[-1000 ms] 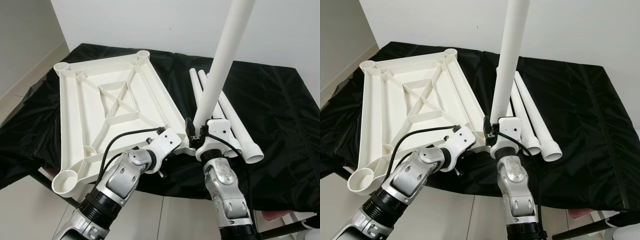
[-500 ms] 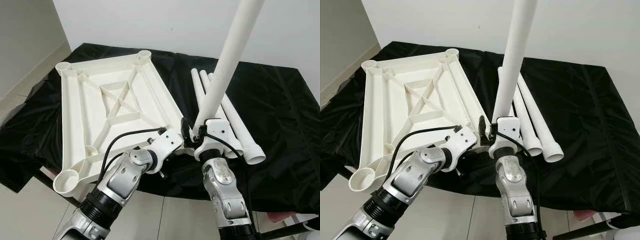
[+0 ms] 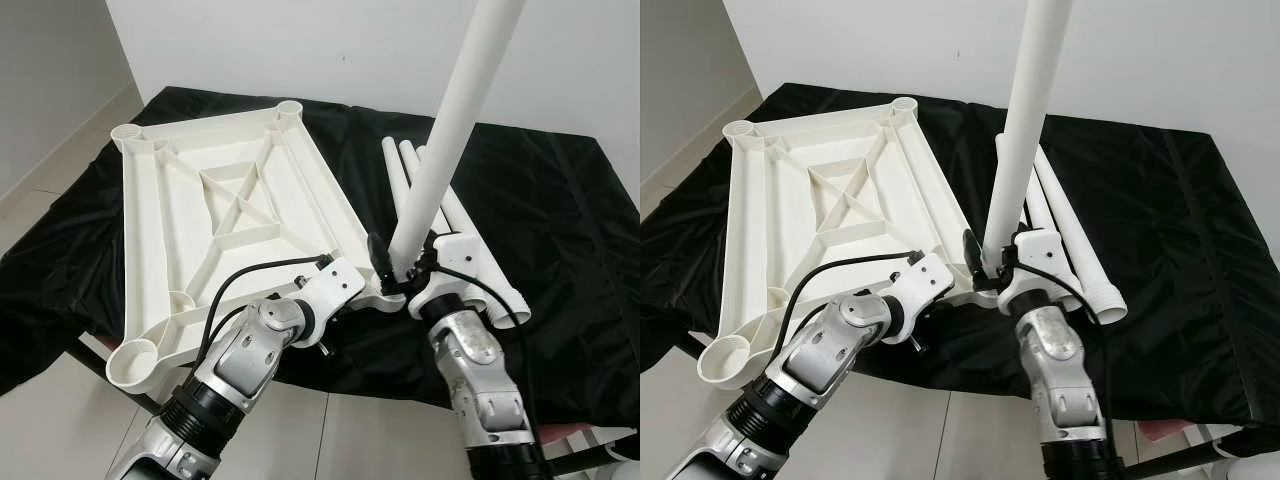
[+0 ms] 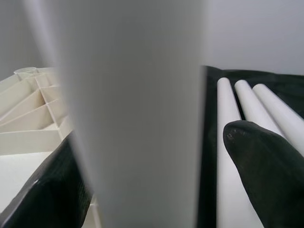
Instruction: Building children table
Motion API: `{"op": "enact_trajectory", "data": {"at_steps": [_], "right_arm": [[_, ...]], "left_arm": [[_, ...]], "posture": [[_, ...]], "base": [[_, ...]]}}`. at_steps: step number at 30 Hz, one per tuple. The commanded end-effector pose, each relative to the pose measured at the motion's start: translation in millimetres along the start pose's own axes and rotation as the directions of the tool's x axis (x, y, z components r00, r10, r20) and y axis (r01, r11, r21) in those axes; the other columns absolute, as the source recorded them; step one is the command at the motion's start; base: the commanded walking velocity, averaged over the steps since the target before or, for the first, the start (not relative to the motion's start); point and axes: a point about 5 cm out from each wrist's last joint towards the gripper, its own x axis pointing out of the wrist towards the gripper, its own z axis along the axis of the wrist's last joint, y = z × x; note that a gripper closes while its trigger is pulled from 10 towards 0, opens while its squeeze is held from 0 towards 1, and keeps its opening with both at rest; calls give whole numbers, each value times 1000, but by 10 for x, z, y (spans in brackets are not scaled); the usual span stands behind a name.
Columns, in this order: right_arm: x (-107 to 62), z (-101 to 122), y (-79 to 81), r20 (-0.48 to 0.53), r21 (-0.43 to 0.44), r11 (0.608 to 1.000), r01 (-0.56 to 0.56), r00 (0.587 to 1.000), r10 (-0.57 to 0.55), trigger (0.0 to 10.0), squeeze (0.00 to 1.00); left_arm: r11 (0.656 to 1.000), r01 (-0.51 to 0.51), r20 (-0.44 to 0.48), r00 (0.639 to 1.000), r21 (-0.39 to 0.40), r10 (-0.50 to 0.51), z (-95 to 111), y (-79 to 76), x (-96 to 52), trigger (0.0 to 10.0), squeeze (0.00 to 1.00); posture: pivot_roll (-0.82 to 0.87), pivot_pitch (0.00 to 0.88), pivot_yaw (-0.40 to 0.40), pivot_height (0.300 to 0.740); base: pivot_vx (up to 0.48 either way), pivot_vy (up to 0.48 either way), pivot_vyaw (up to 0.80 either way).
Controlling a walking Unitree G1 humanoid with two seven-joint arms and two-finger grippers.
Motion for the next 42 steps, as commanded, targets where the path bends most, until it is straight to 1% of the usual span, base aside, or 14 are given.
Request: {"op": "enact_trajectory", "data": {"at_steps": [1,2,3,4,5,7,8,11,12,14,18,29,32,42], "right_arm": [[5,-43,-102,-21,10,1000,-5,1000,5,10000,1000],[5,-43,-102,-21,10,1000,-5,1000,5,10000,1000],[12,-60,-129,-38,8,1000,-29,999,30,10000,71],[12,-60,-129,-38,8,1000,-29,999,30,10000,71],[11,-73,-136,-46,24,997,-69,996,70,10000,0],[4,-97,-141,-61,40,989,-143,988,145,10000,0],[4,-97,-141,-61,40,989,-143,988,145,10000,0],[-21,-120,-118,-73,97,953,-287,953,294,10000,0],[-21,-120,-118,-73,97,953,-287,953,294,10000,0],[-26,-110,-130,-70,141,924,-355,927,367,10000,0],[4,-72,-190,-60,153,890,-430,895,443,10000,0],[115,-29,-347,-74,107,848,-519,846,528,10000,0],[154,-13,-424,-98,83,824,-561,818,567,10000,0],[206,-27,-454,-108,86,794,-601,787,608,10000,0]], "left_arm": [[999,30,-77,996,-33,-33,-192,-72,48,10000,0],[999,30,-77,996,-33,-33,-192,-72,48,10000,0],[999,30,-77,996,-34,-33,-192,-72,49,10000,0],[999,30,-77,996,-34,-33,-192,-72,49,10000,0],[999,30,-77,997,-34,-33,-190,-71,50,10000,0],[999,29,-76,997,-34,-32,-187,-68,51,10000,0],[999,29,-76,997,-34,-32,-187,-68,51,10000,0],[999,26,-77,997,-34,-29,-191,-59,45,10000,0],[999,26,-77,997,-34,-29,-191,-59,45,10000,0],[999,25,-79,996,-33,-27,-197,-53,37,10000,0],[999,25,-82,996,-32,-28,-204,-54,30,10000,0],[999,29,-86,996,-32,-32,-213,-53,22,10000,0],[999,32,-87,996,-31,-35,-219,-63,21,10000,0],[999,35,-88,995,-34,-38,-218,-75,18,10000,0]], "posture": [[-97,117,27,740],[-97,117,27,740],[-97,117,25,740],[-97,117,25,740],[-96,118,25,740],[-92,118,26,740],[-92,118,26,740],[-90,119,28,740],[-90,119,28,740],[-87,119,31,740],[-86,119,33,740],[-83,125,40,740],[-85,126,40,740],[-82,131,40,740]], "base": [[0,0,0],[0,0,0],[0,0,0],[0,0,0],[0,0,0],[0,0,0],[0,0,0],[0,0,0],[0,0,0],[0,0,0],[0,0,0],[0,0,0],[0,0,0],[0,0,0]]}}
